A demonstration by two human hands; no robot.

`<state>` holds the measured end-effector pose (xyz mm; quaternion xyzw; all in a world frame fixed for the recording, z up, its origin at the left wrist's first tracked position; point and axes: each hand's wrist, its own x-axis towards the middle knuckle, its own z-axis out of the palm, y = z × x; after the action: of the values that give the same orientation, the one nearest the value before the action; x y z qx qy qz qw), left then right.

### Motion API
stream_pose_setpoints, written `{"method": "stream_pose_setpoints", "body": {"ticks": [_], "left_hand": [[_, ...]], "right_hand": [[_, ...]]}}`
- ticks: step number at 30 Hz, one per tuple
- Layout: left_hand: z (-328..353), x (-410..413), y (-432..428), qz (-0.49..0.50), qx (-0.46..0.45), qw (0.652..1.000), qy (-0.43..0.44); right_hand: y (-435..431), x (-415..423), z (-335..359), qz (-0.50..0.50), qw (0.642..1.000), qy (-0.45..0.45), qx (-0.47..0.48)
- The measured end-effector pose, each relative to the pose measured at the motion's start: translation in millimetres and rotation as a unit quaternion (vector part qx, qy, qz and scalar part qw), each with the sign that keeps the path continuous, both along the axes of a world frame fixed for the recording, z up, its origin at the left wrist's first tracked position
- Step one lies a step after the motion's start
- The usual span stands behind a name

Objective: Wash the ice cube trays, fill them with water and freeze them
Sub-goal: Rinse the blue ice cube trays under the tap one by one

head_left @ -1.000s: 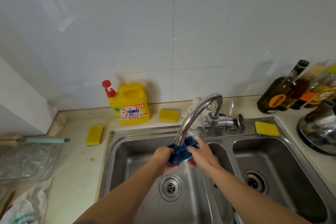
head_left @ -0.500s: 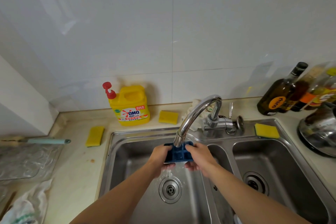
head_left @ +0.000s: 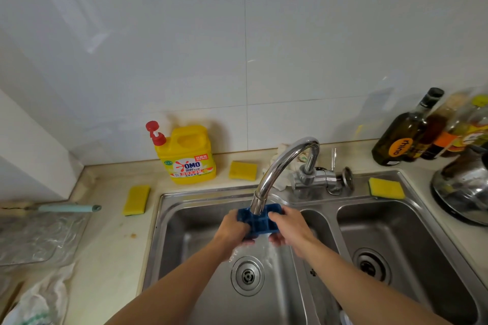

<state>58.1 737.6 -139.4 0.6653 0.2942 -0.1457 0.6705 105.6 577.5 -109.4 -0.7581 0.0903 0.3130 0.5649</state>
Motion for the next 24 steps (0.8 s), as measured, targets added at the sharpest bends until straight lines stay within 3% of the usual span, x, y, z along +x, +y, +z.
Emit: {"method": "stream_pose_setpoints", "body": {"ticks": [6,24], "left_hand": [[-6.2,-1.2,-1.2,0.098,-0.036,0.994,0.021],[-8.0,-7.4,-13.4,0.041,-0.095,0.993,0.061]], "right_hand": [[14.1,-4.2,10.8,0.023,0.999,-0.025,0.036],[-1.6,8.7,27.6,0.01,0.99,-0.141,-0.02]]}}
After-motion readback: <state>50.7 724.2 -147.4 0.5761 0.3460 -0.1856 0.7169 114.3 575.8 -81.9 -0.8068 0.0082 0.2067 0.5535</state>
